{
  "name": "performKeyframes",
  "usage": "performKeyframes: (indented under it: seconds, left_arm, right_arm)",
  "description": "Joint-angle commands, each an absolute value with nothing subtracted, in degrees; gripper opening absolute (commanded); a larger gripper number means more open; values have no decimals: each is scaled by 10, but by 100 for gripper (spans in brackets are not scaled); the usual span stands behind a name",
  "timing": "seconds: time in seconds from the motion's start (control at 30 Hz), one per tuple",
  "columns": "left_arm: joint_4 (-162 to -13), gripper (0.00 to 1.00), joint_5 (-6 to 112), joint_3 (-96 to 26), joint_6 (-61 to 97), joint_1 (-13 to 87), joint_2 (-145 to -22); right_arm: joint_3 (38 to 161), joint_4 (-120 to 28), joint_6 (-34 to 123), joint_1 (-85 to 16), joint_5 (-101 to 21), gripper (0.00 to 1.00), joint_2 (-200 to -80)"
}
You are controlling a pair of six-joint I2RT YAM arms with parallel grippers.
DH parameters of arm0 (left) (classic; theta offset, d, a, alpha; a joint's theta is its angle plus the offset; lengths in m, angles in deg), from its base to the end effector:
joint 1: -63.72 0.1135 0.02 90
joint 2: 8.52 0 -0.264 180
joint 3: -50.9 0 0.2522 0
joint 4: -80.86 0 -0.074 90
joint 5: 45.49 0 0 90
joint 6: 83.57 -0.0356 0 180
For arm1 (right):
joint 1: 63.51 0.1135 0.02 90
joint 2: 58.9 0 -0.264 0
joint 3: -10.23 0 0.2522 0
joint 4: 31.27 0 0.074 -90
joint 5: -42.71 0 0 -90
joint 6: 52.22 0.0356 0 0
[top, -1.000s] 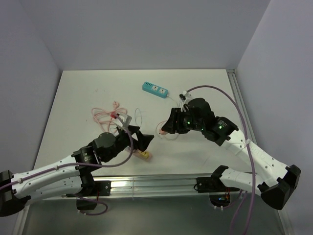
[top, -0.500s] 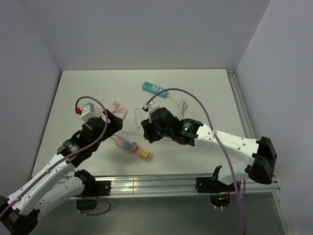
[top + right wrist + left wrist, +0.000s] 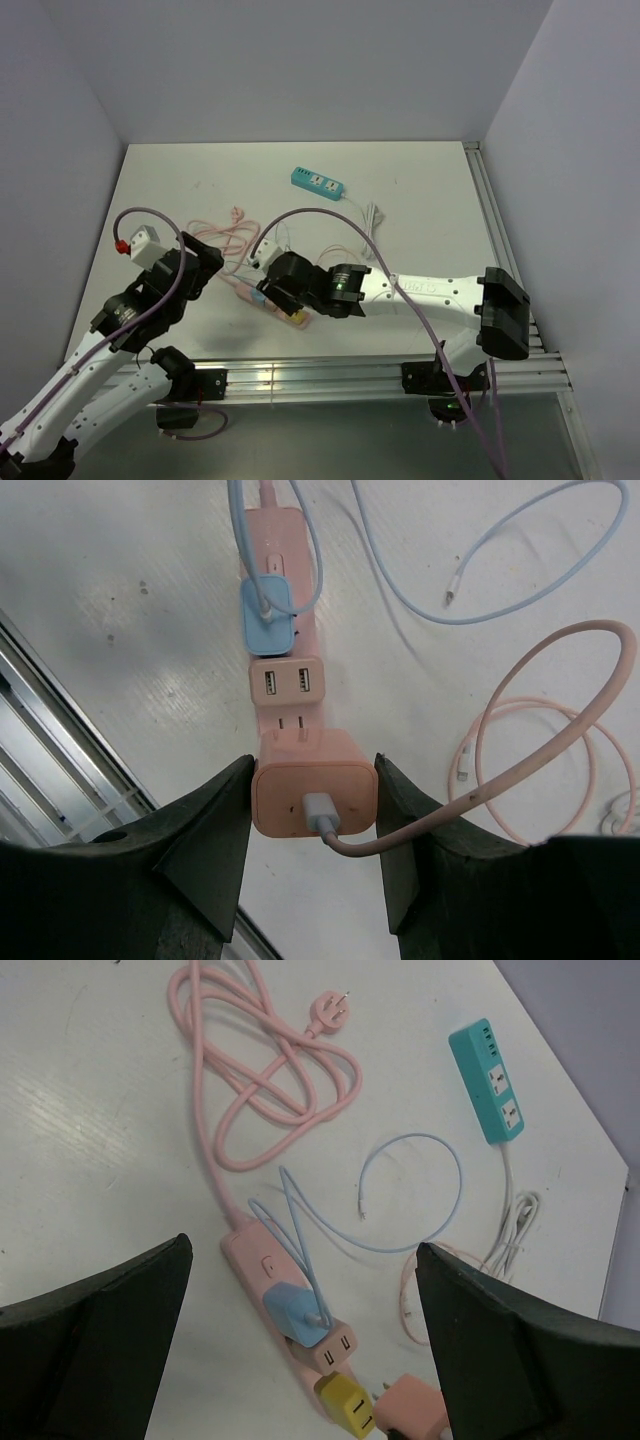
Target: Insert the plug
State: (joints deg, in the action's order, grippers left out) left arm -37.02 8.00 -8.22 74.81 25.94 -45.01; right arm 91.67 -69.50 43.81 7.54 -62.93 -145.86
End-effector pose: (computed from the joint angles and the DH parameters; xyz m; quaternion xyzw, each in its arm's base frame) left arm 0.1076 -0.0566 0.3023 -0.3555 0.7932 -0.1537 0.4699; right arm 0.1179 0.3140 0.2780 -0.4446 0.7970 0.1446 0.3823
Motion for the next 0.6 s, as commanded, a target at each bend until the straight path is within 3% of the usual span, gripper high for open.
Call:
performKeyframes:
  seconds: [0.0, 0.57]
  left_arm:
    - [-384, 100, 77, -88, 750, 262, -433]
    - [-405, 99, 85, -87, 740, 262, -451]
  right_arm:
    - [930, -664, 413, 91, -665, 0, -1467]
    - [943, -665, 420, 116, -668, 0, -1530]
